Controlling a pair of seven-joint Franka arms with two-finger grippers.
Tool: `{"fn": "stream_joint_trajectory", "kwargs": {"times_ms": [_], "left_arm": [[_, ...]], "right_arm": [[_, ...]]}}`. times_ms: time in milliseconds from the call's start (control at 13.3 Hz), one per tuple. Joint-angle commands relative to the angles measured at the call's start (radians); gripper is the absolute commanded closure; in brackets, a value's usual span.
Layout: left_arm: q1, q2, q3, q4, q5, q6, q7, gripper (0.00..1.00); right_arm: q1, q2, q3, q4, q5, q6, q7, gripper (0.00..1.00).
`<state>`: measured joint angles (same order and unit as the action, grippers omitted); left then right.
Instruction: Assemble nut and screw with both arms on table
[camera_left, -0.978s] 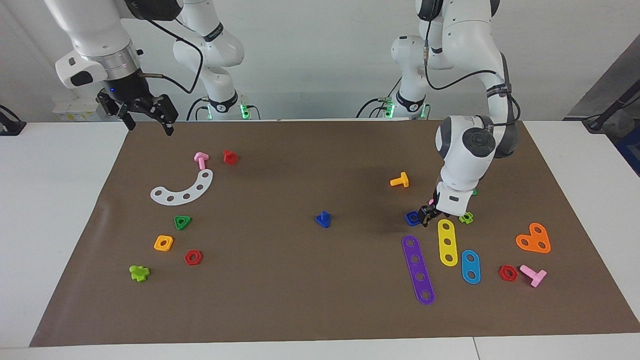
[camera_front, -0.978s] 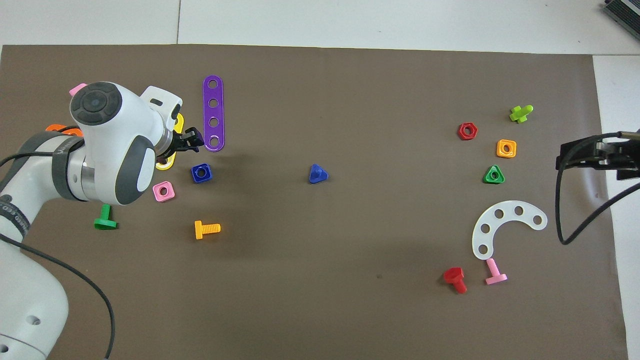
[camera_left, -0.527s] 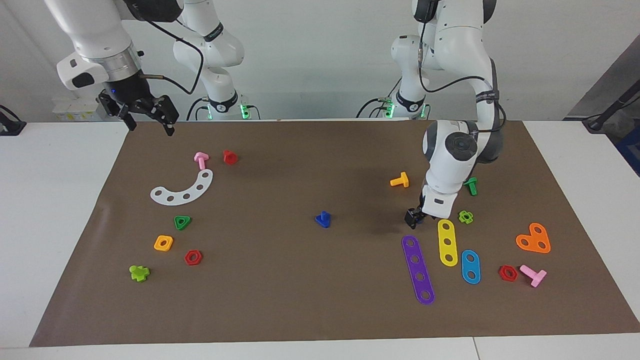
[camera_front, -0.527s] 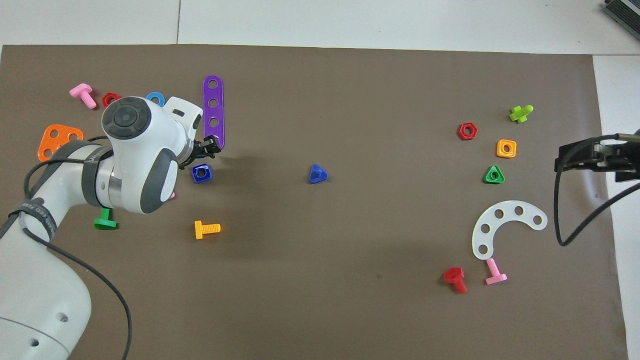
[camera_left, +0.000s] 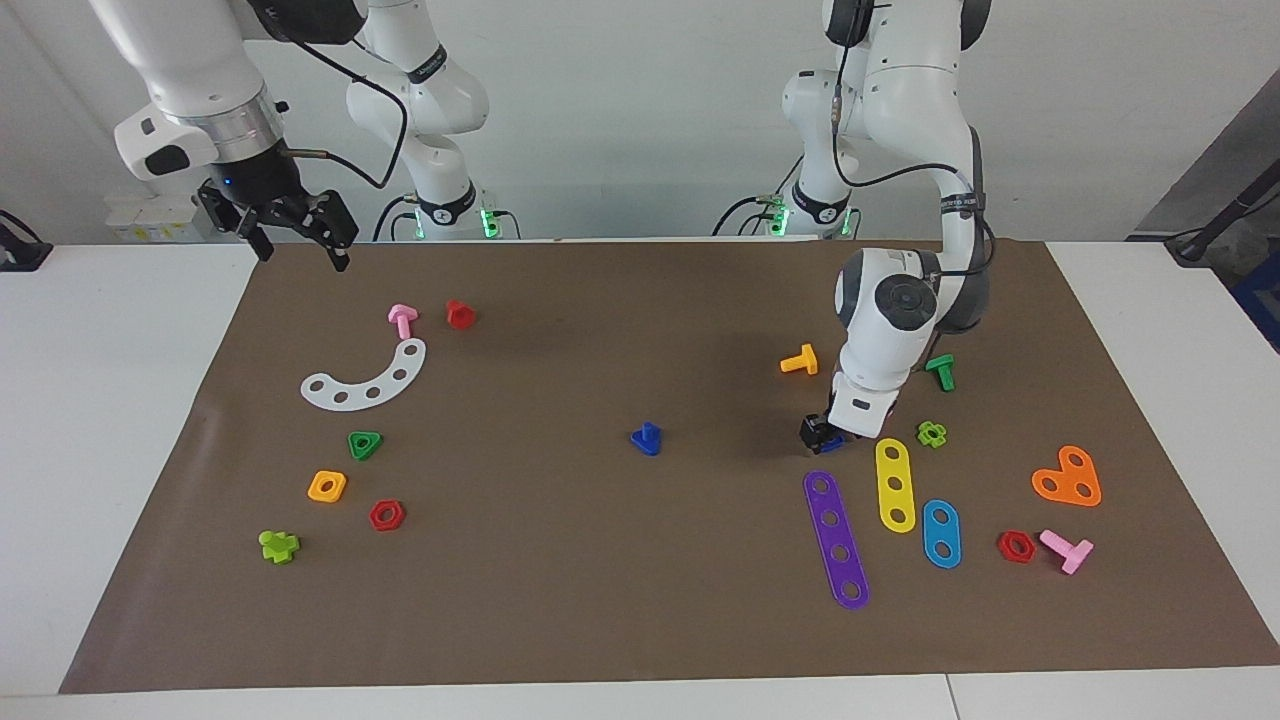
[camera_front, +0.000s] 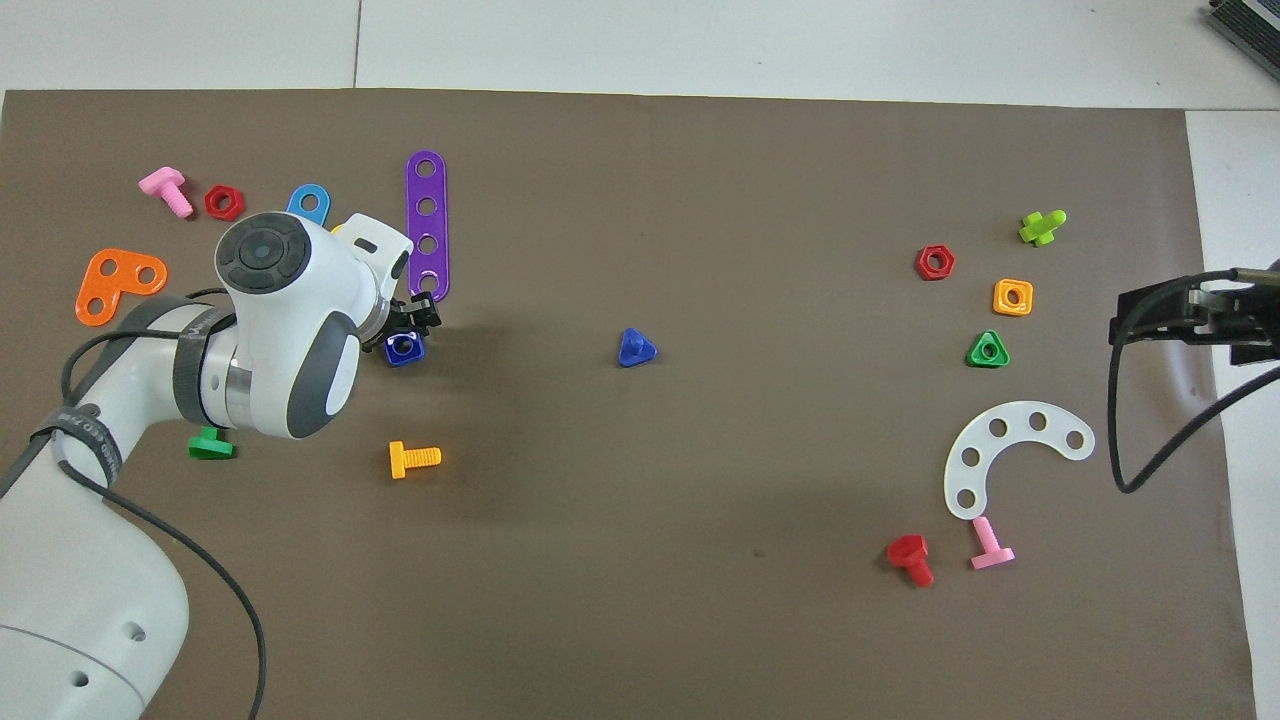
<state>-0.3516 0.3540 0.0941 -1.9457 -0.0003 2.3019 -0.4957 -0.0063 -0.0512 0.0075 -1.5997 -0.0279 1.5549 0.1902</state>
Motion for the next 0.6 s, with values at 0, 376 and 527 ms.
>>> {"fn": "stream_joint_trajectory", "kwargs": {"times_ms": [0,376,527], "left_arm": [[-0.01,-0.021,0.009,-0.041,-0.017,0.028,0.023,0.29],[-0.007,-0.021,0.003,-0.042,-0.036,0.028,0.04,0.43],[-0.009,-0.021,0.006,-0.042,-0.047,0.028,0.04,0.52]], "right_arm": [[-0.017,-0.024,0.008,-0.025,0.014,-0.009,-0.025,0.0],[-0.017,-0.029,0.008,-0.032,0.014,-0.007,-0.025,0.0],[-0.017,-0.029,0.008,-0.032,0.014,-0.006,-0.025,0.0]]}}
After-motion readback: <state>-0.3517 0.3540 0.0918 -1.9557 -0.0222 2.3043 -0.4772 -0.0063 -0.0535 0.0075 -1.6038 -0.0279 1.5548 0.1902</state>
